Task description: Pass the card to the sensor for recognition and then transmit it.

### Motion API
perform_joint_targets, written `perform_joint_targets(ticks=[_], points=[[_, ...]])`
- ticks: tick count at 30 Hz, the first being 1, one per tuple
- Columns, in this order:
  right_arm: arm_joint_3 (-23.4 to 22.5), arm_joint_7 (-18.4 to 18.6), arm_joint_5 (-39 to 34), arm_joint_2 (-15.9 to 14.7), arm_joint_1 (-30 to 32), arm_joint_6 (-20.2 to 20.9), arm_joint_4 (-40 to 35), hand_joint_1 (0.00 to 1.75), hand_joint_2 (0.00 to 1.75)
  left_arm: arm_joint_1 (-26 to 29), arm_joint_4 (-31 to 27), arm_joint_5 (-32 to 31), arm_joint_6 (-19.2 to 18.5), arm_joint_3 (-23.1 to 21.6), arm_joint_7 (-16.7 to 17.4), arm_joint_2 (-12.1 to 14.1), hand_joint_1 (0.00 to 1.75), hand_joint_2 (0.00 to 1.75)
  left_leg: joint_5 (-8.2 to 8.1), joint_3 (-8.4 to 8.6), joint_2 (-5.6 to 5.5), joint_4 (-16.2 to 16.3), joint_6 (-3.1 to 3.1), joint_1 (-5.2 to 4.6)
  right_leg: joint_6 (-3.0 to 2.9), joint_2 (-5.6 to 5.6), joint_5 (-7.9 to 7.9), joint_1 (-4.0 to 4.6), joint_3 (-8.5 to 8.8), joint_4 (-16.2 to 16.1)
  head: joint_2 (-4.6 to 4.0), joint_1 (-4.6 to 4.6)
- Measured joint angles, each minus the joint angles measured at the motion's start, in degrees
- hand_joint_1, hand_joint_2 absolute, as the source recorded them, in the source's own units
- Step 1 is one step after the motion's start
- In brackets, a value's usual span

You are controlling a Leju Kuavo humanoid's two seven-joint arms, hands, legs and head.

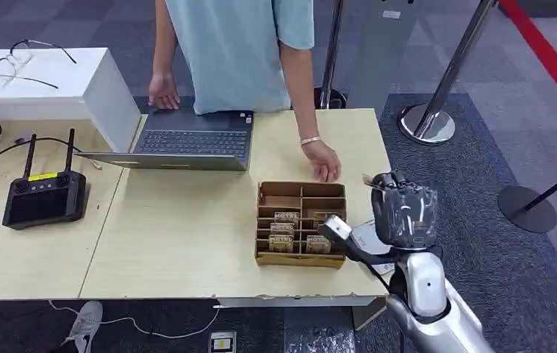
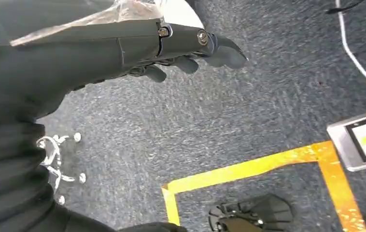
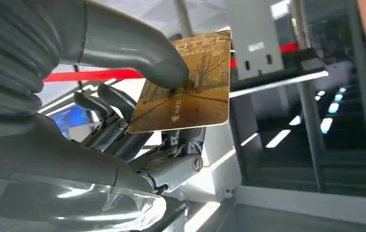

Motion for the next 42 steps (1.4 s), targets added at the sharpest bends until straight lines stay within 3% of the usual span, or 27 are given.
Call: perform_joint_targets(ticks=[13, 21, 27, 42], points=[[5.11, -1.09, -1.53, 1.81, -7.28, 1.6, 0.02, 1.75, 1.75, 0.05, 0.0, 0.87, 0.68, 1.05, -1.79, -1.18, 0.0, 1.75, 0.0, -0.05, -0.03, 0.0, 0.0, 0.0, 0.0, -0.01, -0.01, 0.0, -0.05, 0.01, 0.0, 0.0], [7.38, -1.53, -4.06, 2.32, -10.47, 2.03, 0.48, 1.75, 1.75, 0.05, 0.0, 0.33, -0.77, 1.07, 1.29, -1.29, 0.0, 1.75, 0.0, -0.07, -0.03, 0.0, 0.0, 0.01, 0.0, -0.01, -0.01, 0.0, -0.07, 0.01, 0.0, 0.0], [8.87, -1.68, -5.03, 2.45, -11.83, 2.12, 1.57, 1.75, 1.75, 0.05, 0.0, 0.63, 0.59, 1.07, -0.83, -1.29, 0.0, 1.75, 0.0, -0.08, -0.03, 0.0, 0.0, 0.0, 0.0, -0.01, -0.01, 0.0, -0.08, 0.01, 0.0, -0.02], [10.79, -1.77, -5.11, 2.82, -12.3, 2.75, 3.76, 1.75, 1.75, 0.06, 0.0, 0.2, 0.13, 1.07, -0.65, -2.05, 0.0, 1.75, 0.0, -0.09, -0.02, 0.0, 0.0, 0.0, 0.0, -0.01, -0.01, 0.0, -0.1, 0.01, 0.0, 0.0]])
